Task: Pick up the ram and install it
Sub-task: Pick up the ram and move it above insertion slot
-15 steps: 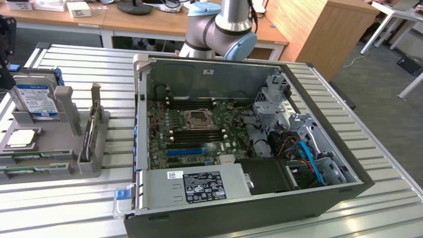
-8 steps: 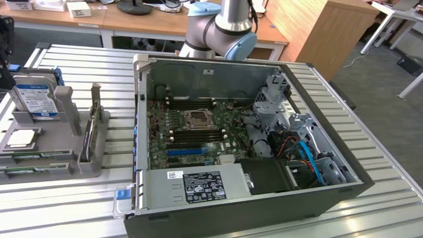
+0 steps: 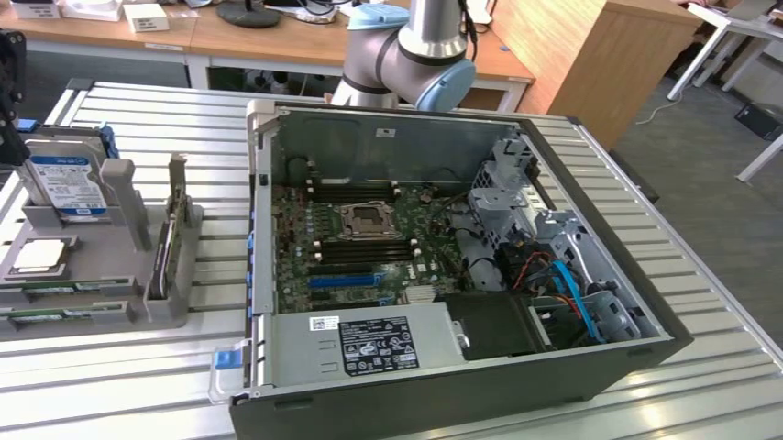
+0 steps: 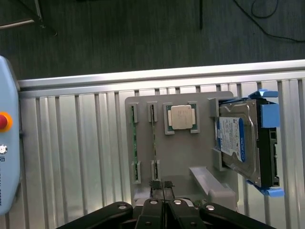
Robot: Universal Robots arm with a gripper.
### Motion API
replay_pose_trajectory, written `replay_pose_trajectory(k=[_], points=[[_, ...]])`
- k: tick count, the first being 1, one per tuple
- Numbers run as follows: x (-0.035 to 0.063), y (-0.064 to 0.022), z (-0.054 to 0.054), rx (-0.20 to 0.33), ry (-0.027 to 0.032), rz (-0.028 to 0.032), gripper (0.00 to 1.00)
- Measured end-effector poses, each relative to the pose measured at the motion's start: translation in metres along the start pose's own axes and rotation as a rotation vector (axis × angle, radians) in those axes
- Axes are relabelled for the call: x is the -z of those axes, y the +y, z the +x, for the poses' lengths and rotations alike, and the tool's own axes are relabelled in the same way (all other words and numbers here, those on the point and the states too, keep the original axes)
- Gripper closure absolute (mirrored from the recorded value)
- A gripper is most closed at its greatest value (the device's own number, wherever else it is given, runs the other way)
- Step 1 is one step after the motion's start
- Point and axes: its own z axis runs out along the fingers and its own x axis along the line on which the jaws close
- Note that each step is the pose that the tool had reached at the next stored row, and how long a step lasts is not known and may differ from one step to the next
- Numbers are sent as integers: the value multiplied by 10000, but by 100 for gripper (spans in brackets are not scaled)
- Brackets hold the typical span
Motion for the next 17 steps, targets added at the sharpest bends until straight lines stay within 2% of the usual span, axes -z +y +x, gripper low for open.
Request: replay_pose_trajectory(k=[6,17], points=[[-14,1,0,-1,-7,38,89],[-31,1,-1,-1,-7,39,89]])
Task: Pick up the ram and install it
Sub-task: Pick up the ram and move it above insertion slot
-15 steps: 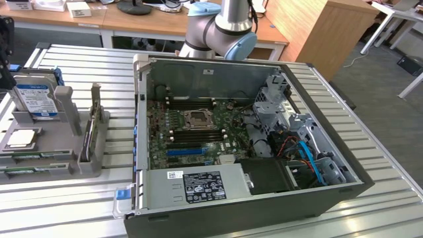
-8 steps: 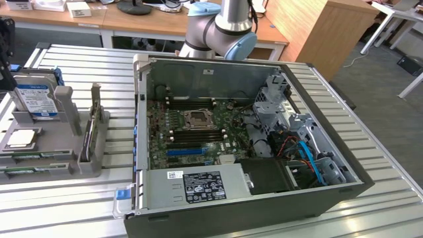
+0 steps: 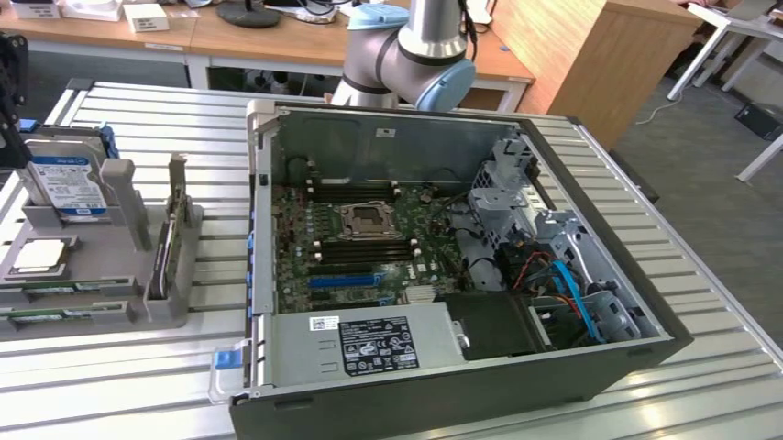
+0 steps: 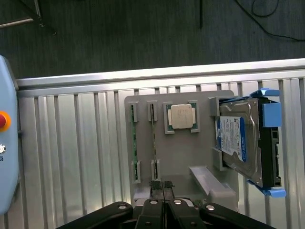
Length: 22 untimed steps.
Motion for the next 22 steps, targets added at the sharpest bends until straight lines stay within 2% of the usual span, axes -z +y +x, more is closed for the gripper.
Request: replay_pose_trajectory(k=[1,2,4,5,11,16,22], points=[[0,0,0,-1,0,0,89],[0,0,0,0,0,0,83],[0,0,0,-1,0,0,83],[0,0,0,-1,0,0,76],[-23,1,-1,-1,-11,1,76],[-89,0,-2,0,-52,-4,76],[-171,0,-4,6,-62,-5,76]])
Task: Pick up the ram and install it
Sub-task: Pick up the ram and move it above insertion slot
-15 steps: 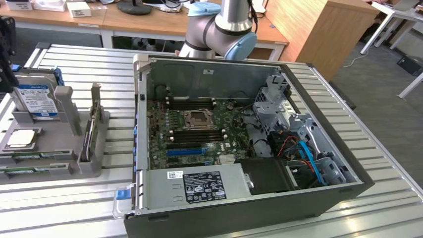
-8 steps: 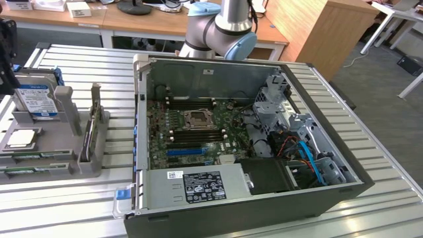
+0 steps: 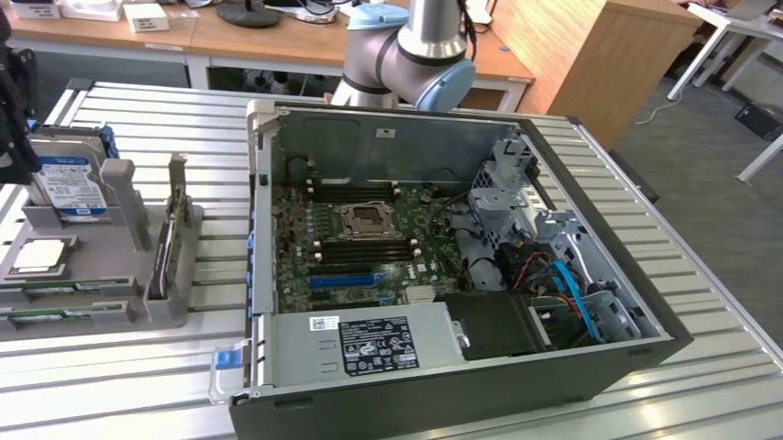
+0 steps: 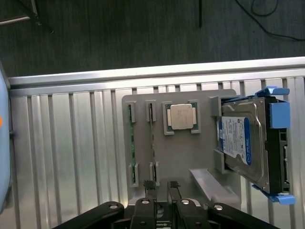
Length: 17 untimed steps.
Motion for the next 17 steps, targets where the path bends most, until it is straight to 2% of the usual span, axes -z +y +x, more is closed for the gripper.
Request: replay_pose_trajectory(k=[7,17], points=[[-96,-1,-2,4,-1,0,76],[-100,-3,33,6,0,0,76]])
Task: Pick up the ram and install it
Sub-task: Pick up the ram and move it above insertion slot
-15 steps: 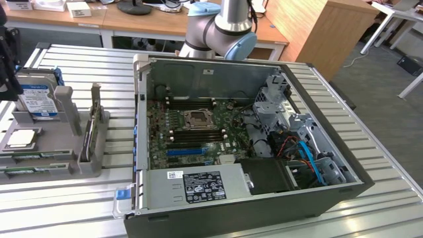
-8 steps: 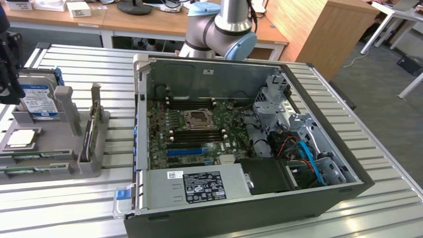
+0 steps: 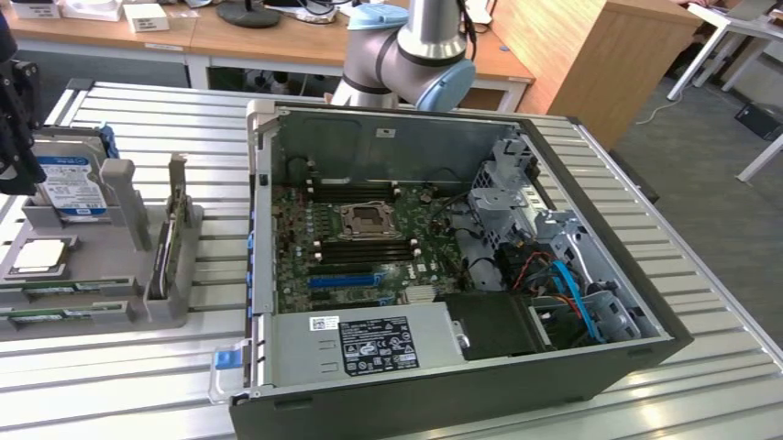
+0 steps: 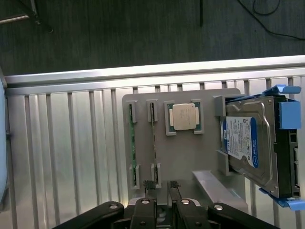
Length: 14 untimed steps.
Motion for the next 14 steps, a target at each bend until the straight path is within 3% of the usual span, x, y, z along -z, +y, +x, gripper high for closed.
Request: replay_pose_trajectory(k=[7,14], points=[[-2,-6,77,0,0,0,76],[-1,-6,80,0,0,-1,76]])
